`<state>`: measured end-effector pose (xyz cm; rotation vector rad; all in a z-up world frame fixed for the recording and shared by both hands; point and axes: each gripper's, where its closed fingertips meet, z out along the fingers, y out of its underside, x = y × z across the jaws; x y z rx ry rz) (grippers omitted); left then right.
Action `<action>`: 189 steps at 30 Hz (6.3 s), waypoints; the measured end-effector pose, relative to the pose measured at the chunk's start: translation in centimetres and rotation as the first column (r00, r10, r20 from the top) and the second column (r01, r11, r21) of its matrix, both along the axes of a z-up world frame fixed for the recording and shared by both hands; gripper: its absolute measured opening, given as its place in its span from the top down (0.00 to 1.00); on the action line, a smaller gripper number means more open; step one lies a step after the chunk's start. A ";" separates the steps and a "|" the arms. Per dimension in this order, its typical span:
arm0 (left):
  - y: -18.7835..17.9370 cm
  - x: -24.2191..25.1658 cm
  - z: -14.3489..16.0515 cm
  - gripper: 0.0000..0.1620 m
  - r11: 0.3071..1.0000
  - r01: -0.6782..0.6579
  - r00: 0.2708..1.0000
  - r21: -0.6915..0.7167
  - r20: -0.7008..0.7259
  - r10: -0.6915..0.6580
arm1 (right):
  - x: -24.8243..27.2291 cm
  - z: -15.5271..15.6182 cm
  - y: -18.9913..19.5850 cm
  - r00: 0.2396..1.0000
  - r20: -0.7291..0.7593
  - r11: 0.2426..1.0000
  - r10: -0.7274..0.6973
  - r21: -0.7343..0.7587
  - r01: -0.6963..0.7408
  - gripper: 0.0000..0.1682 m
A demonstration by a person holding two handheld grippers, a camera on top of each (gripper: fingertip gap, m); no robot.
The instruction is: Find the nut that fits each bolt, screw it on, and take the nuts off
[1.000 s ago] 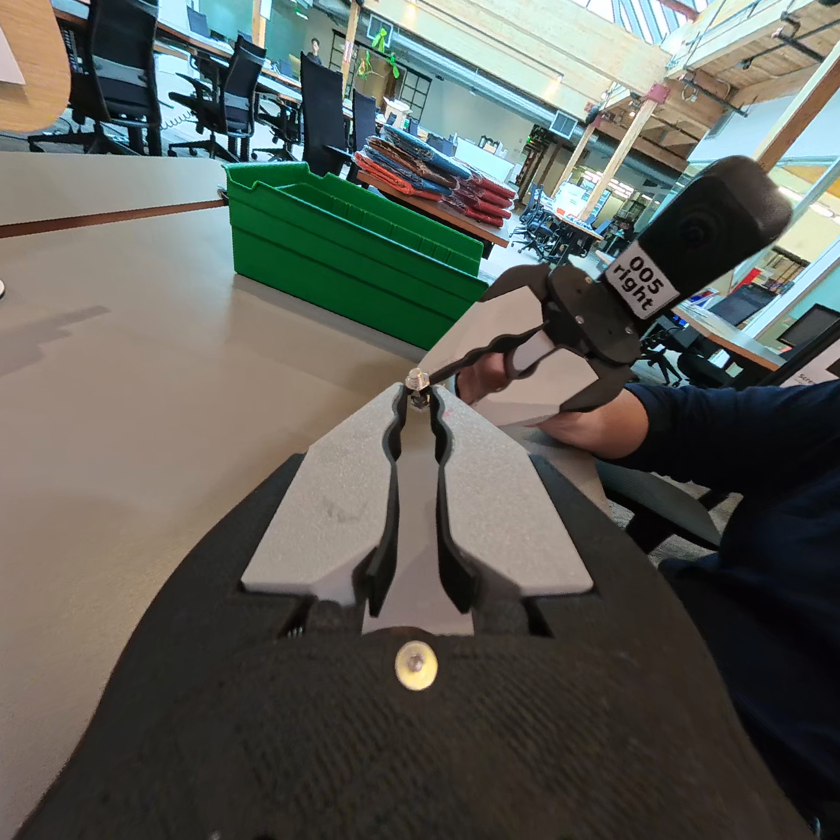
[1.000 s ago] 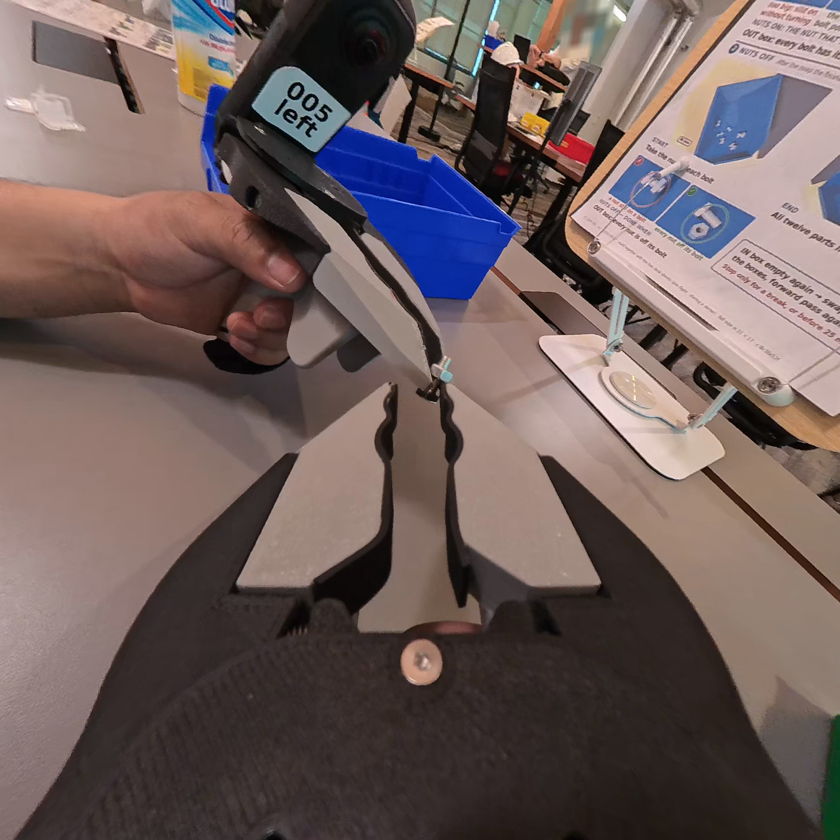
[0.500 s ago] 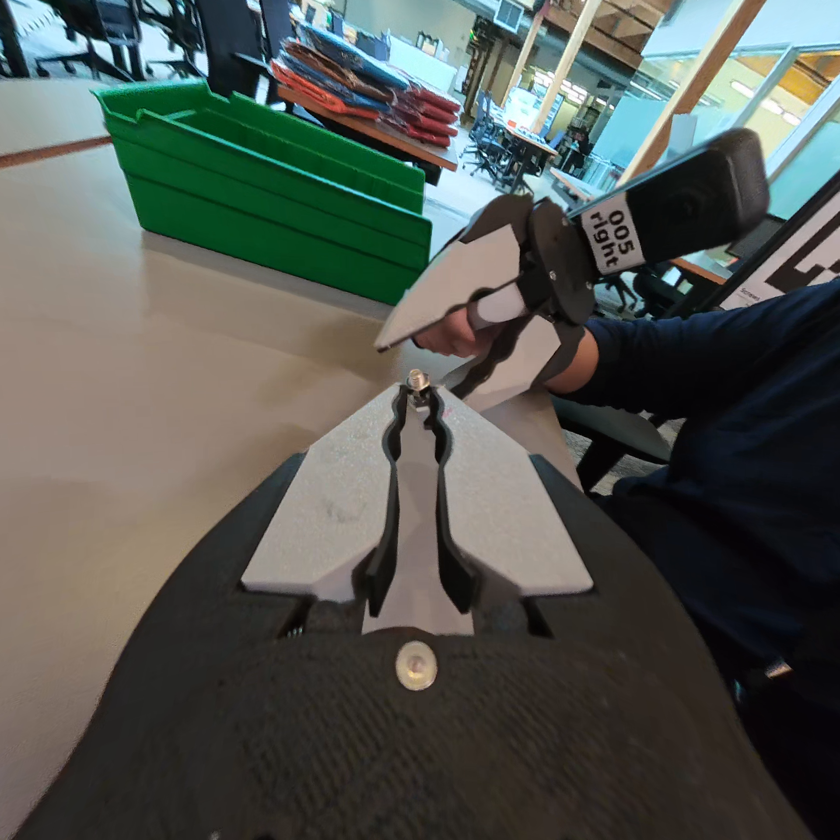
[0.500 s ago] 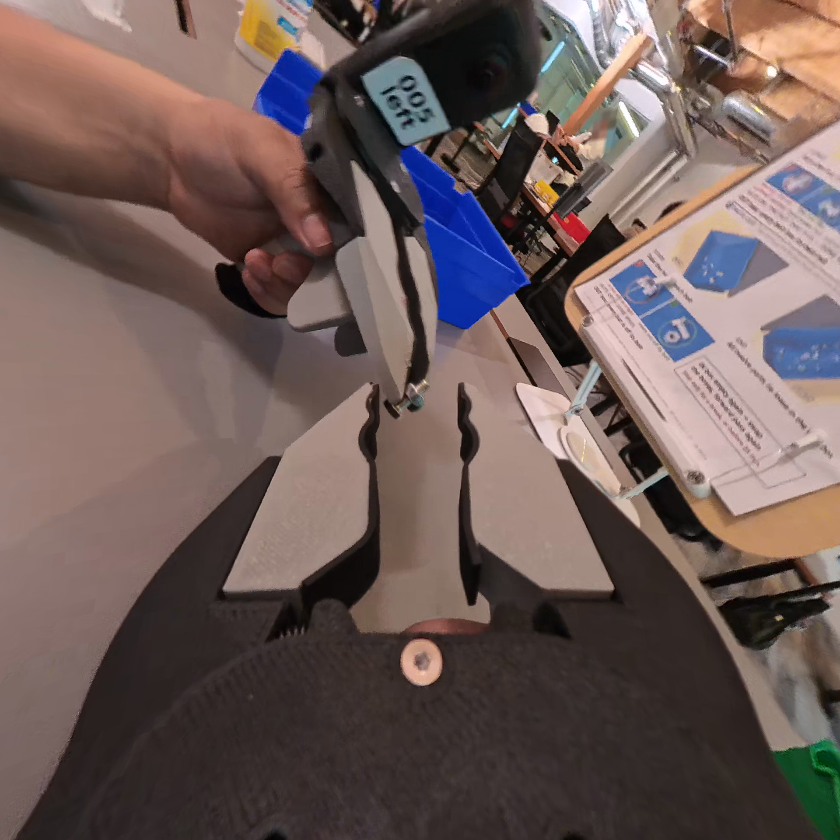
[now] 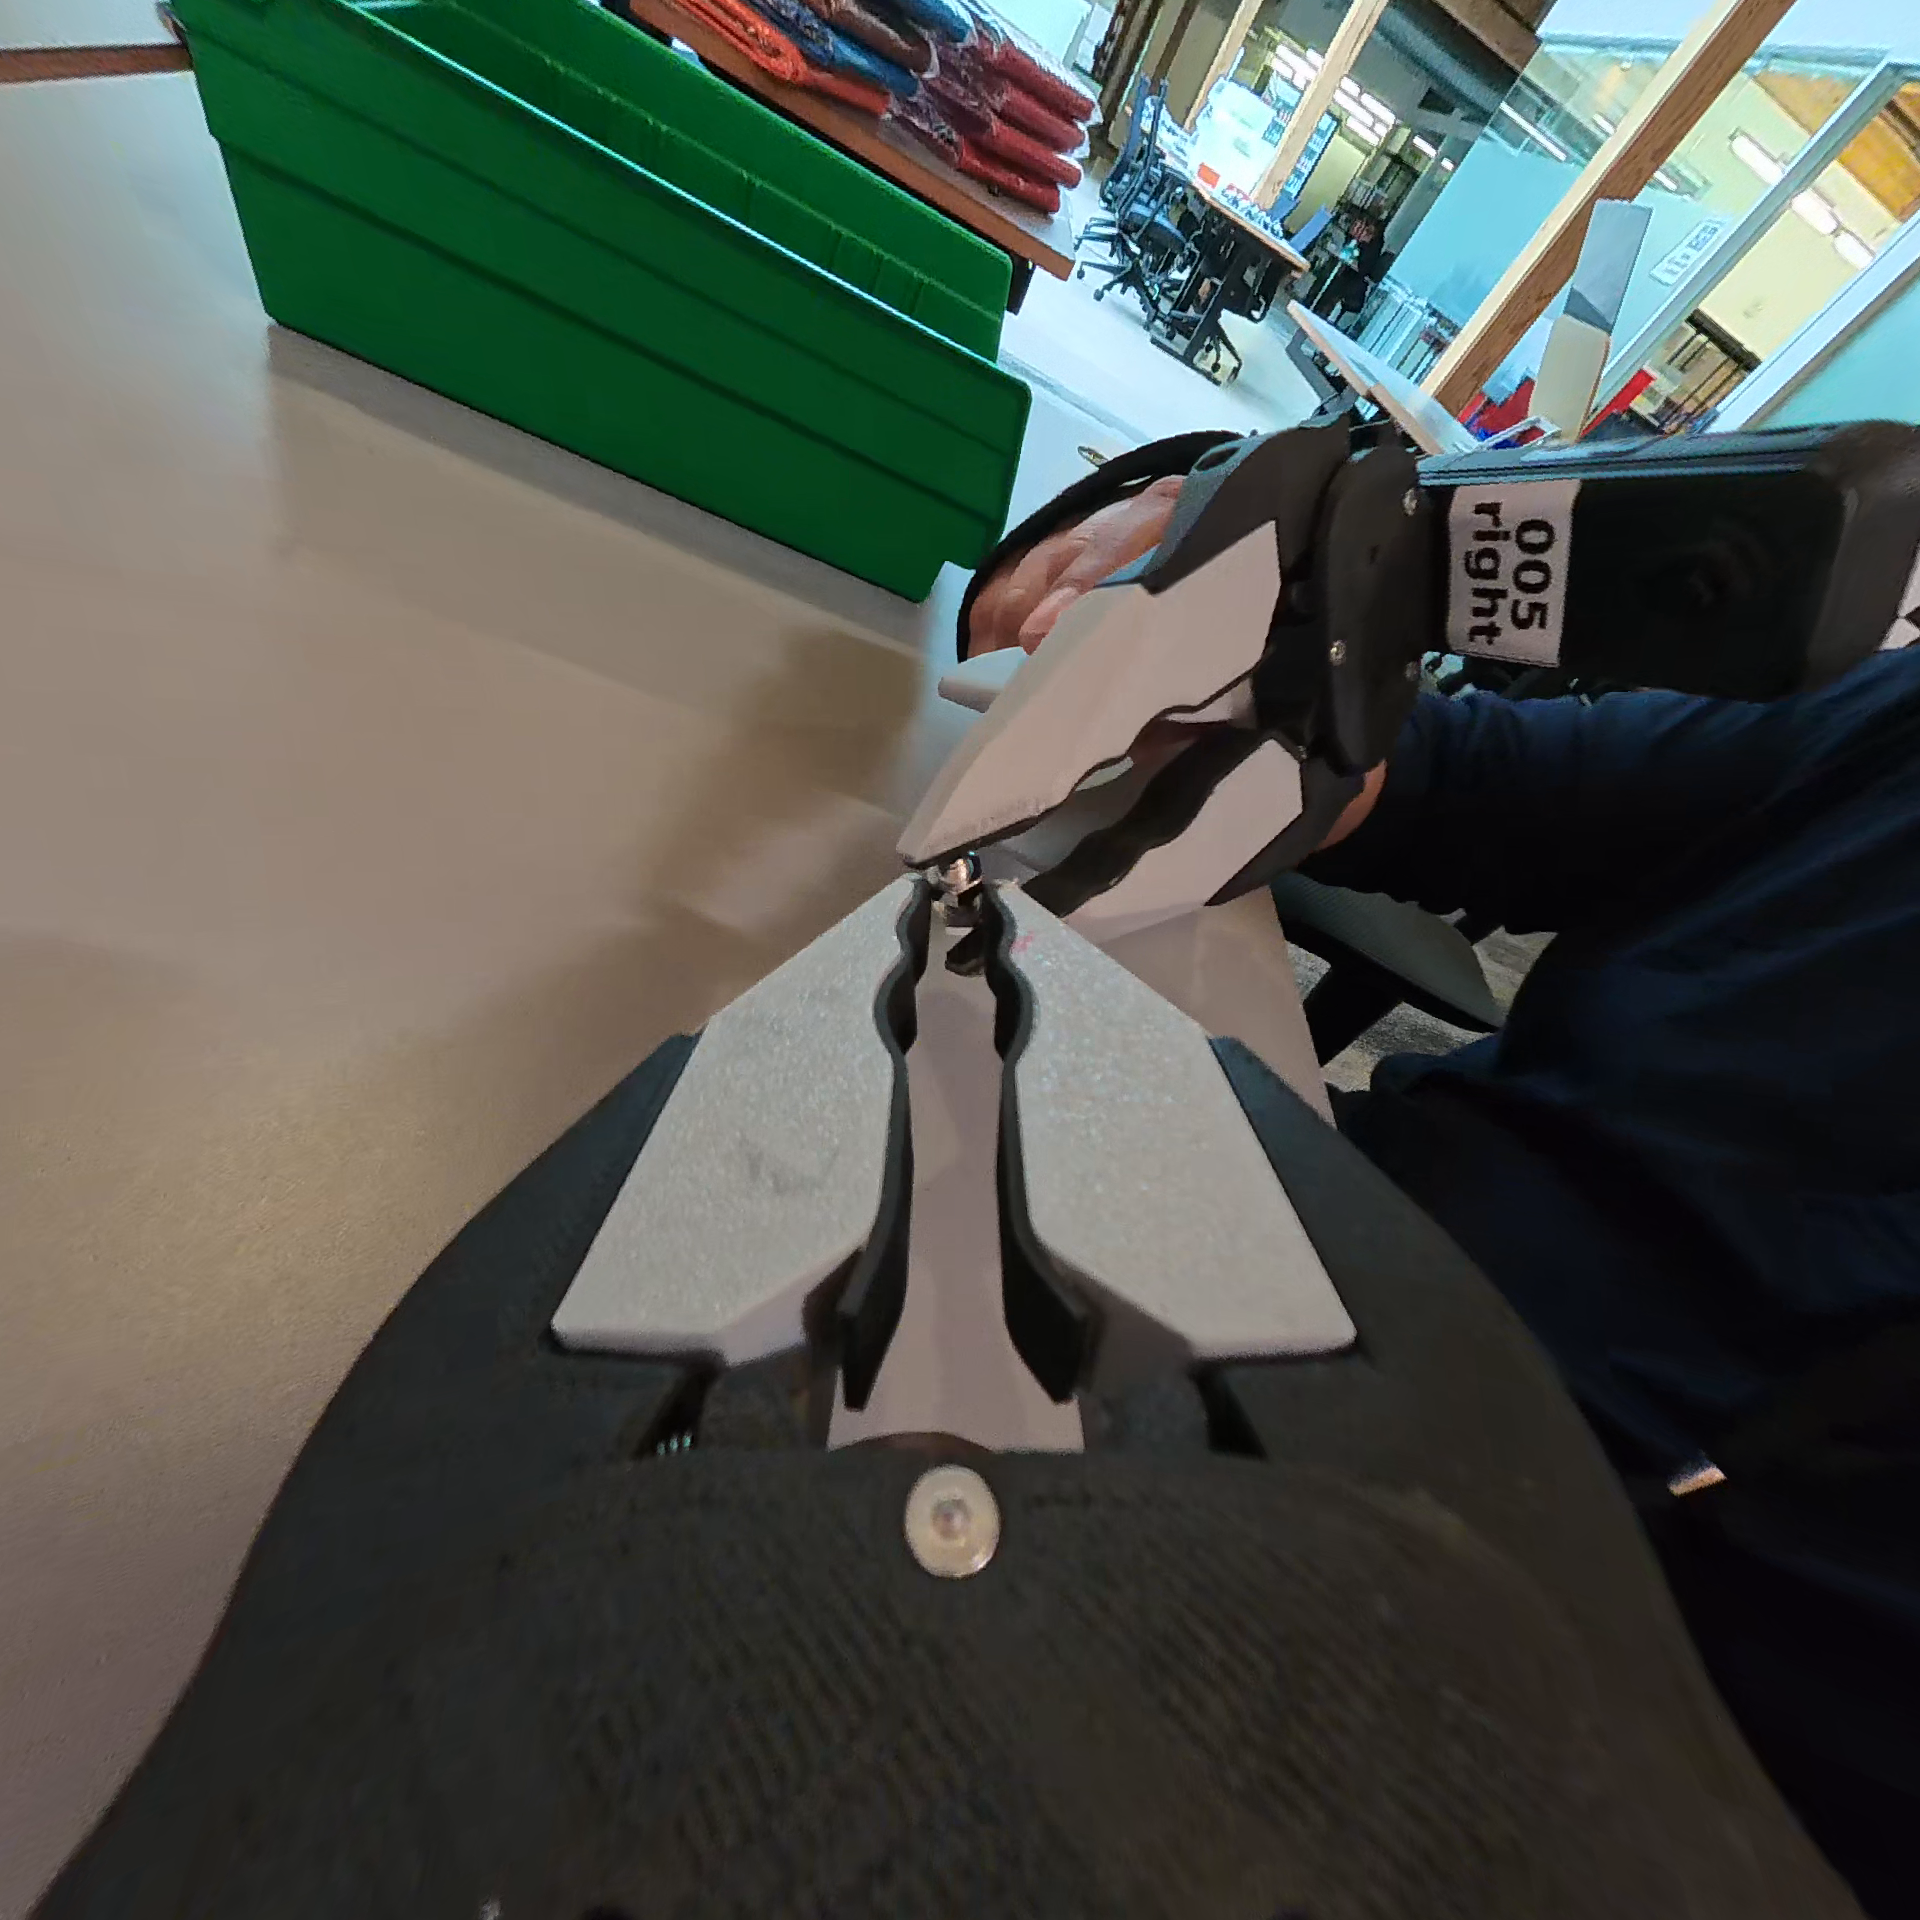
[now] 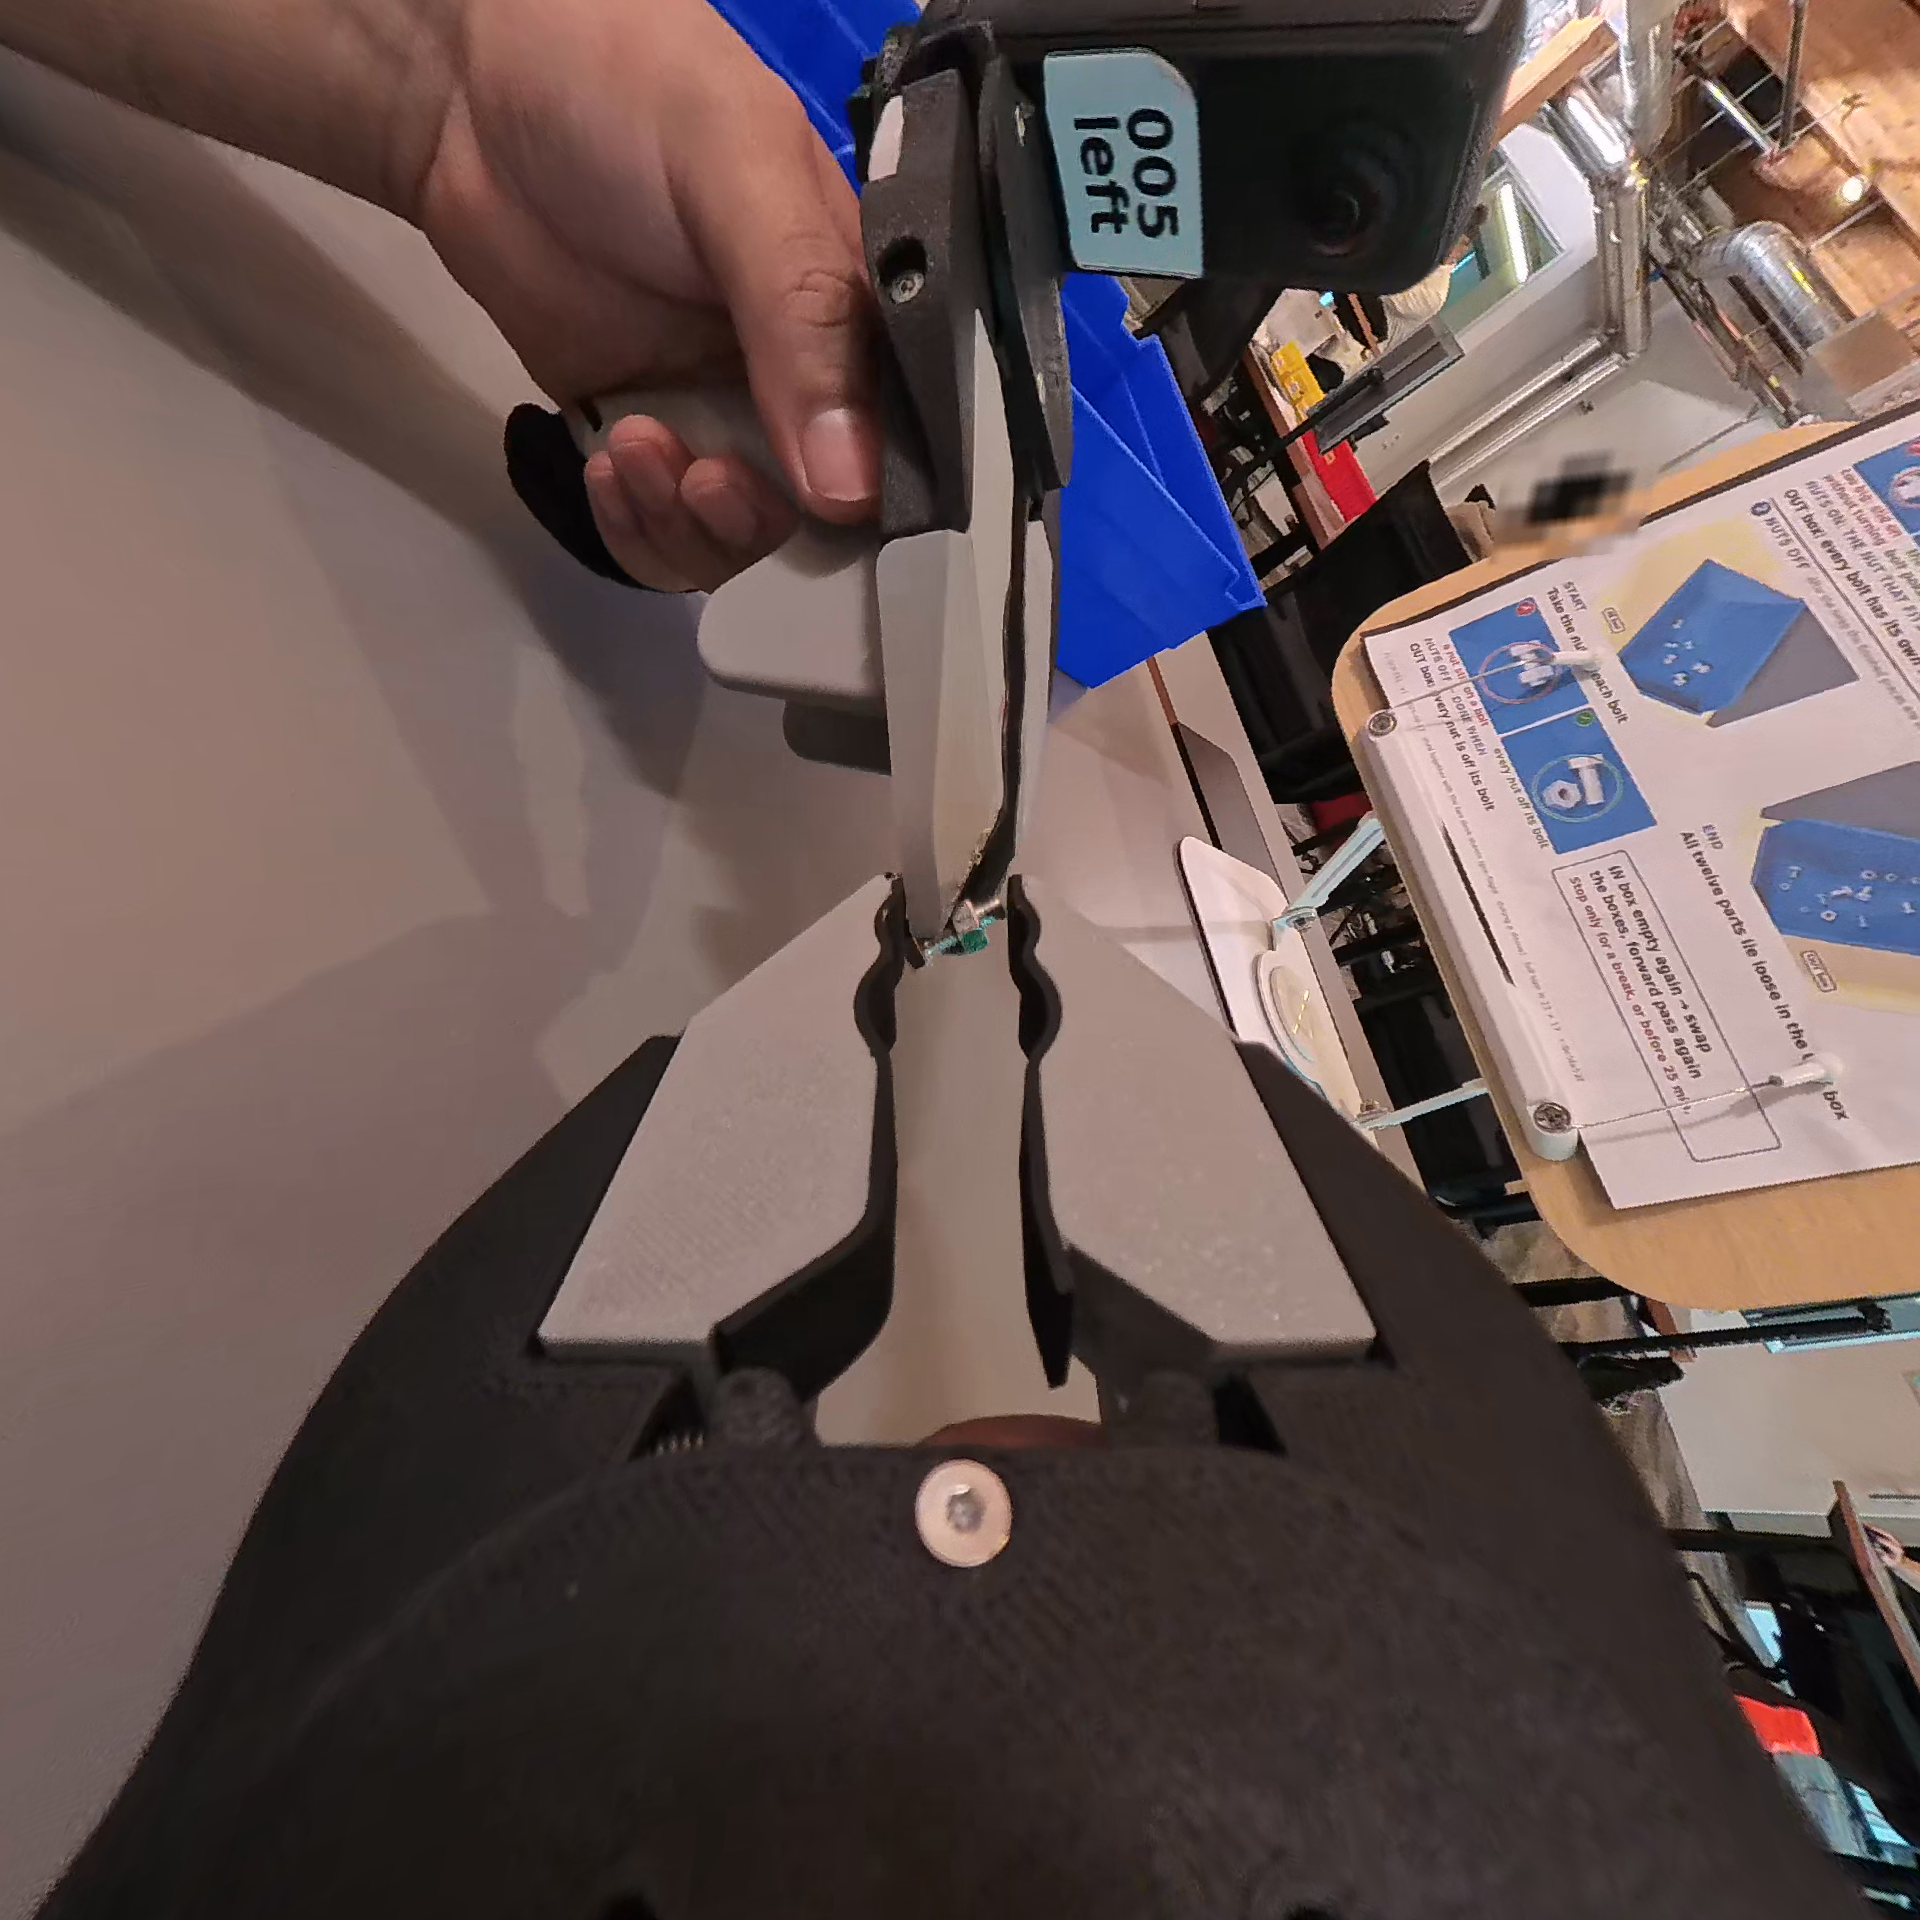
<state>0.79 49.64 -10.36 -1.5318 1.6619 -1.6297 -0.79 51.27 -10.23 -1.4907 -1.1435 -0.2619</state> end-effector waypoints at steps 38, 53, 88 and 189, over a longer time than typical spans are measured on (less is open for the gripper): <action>0.8 -0.1 1.0 0.95 0.996 -0.038 0.999 -0.080 0.024 0.040 | 0.0 0.9 0.3 0.999 0.015 0.994 -0.040 0.098 0.038 0.95; 0.4 -0.6 1.3 0.95 0.981 0.003 1.000 -0.196 0.013 0.000 | -0.4 0.5 -0.3 0.997 0.073 0.994 0.005 0.107 -0.013 0.89; -0.1 -1.1 0.9 0.95 0.980 0.038 0.999 -0.196 -0.017 -0.042 | -0.9 0.2 -0.9 0.991 0.128 0.992 0.040 0.116 -0.055 0.89; -0.3 0.6 2.1 0.95 0.981 -0.073 0.991 0.181 0.128 0.050 | 0.8 4.3 -0.2 0.625 -0.780 0.887 -0.040 -0.316 -0.337 0.99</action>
